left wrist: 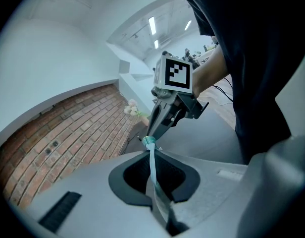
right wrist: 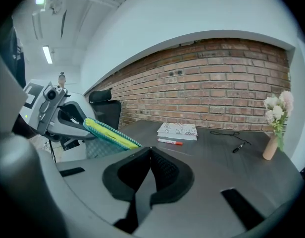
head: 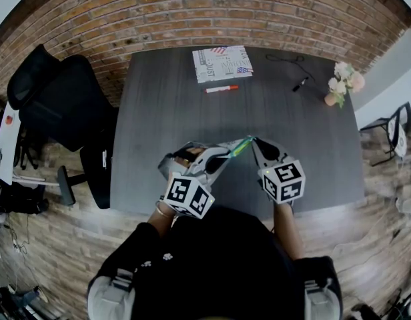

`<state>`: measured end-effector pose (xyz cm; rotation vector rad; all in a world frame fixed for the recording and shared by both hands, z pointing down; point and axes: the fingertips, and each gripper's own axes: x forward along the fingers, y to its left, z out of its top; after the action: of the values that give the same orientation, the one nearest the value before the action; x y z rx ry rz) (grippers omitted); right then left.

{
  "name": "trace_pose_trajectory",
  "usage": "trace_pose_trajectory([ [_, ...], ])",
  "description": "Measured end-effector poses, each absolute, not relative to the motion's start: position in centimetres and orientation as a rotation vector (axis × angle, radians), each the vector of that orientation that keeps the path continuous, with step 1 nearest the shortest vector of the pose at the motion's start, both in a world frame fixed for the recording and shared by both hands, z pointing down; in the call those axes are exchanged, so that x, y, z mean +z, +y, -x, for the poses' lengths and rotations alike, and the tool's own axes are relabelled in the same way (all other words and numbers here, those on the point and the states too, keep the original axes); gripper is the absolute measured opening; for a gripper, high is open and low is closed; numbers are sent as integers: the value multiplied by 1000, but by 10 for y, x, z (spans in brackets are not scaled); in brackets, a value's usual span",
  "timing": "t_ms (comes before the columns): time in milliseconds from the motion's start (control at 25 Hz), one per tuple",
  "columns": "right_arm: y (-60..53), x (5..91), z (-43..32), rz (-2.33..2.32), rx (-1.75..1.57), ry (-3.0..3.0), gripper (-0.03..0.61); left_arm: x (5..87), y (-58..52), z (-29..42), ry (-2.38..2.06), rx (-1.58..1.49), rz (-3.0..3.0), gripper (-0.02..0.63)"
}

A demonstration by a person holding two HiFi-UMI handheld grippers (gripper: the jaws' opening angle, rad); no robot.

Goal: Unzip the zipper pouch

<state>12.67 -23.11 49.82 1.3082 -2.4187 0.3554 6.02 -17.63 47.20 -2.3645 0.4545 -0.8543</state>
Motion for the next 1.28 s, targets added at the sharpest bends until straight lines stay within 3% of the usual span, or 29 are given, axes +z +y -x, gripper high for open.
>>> trace_pose_trajectory([
  [1280, -238, 512, -161, -1424, 385, -2321, 2, 460, -174, -51, 471, -795, 2473, 6],
])
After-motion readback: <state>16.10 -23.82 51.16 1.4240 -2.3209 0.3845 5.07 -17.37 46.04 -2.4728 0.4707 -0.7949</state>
